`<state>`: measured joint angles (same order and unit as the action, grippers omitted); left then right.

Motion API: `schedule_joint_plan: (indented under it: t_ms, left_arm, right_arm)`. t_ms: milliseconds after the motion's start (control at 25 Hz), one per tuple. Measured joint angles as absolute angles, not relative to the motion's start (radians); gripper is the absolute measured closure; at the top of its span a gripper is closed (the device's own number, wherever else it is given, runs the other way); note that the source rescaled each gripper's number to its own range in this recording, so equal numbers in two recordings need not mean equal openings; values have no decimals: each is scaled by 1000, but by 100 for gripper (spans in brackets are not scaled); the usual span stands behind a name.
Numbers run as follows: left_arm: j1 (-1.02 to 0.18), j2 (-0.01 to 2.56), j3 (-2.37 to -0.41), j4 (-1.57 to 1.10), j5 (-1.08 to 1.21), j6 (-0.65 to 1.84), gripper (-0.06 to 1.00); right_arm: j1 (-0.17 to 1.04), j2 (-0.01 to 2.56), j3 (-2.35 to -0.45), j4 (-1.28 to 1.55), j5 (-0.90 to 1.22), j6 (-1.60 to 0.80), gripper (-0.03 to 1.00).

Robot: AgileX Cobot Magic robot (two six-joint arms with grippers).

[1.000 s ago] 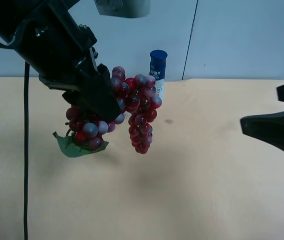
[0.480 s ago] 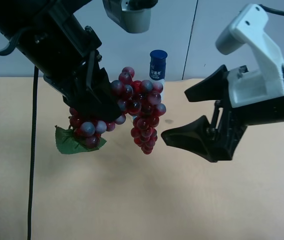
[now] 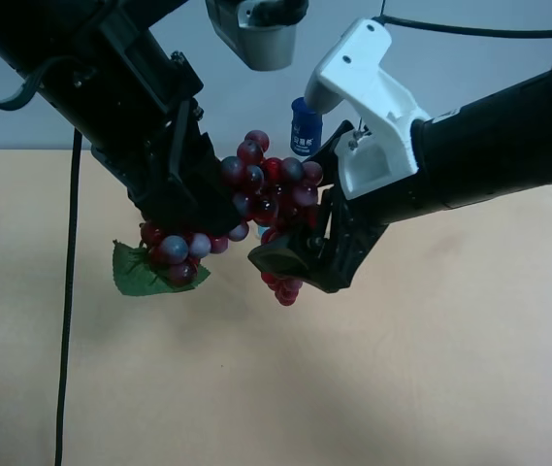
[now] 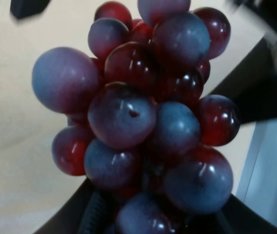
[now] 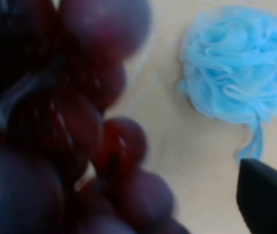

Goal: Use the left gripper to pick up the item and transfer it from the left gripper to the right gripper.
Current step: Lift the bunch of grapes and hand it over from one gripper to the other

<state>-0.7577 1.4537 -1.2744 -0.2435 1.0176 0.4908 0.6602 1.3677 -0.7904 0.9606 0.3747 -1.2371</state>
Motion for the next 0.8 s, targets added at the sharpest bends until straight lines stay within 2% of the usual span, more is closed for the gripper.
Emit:
schedule_joint_plan:
  t_ms: [200, 320, 440, 600, 680, 800]
  left_arm:
    - [-758, 1454, -1274, -235, 1020, 496, 94]
    - [-758, 1454, -1274, -227, 1020, 501, 94]
    - [-758, 1454, -1274, -222, 1020, 511, 94]
    - [-758, 1454, -1274, -222, 1018, 525, 94]
    - [-758, 1454, -1274, -220, 1018, 527, 94]
    - [-758, 1454, -1274, -220, 1017, 529, 94]
  right_arm:
    - [681, 1474, -814, 1018, 358, -1304, 1]
    - [682, 1521, -816, 1067, 357, -1355, 8]
    - [682, 1546, -816, 1117, 356, -1396, 26]
    - [682, 1549, -816, 1152, 354, -1435, 69]
    - [682, 1553, -816, 1158, 354, -1436, 86]
    - [682, 1554, -816, 1167, 354, -1438, 94]
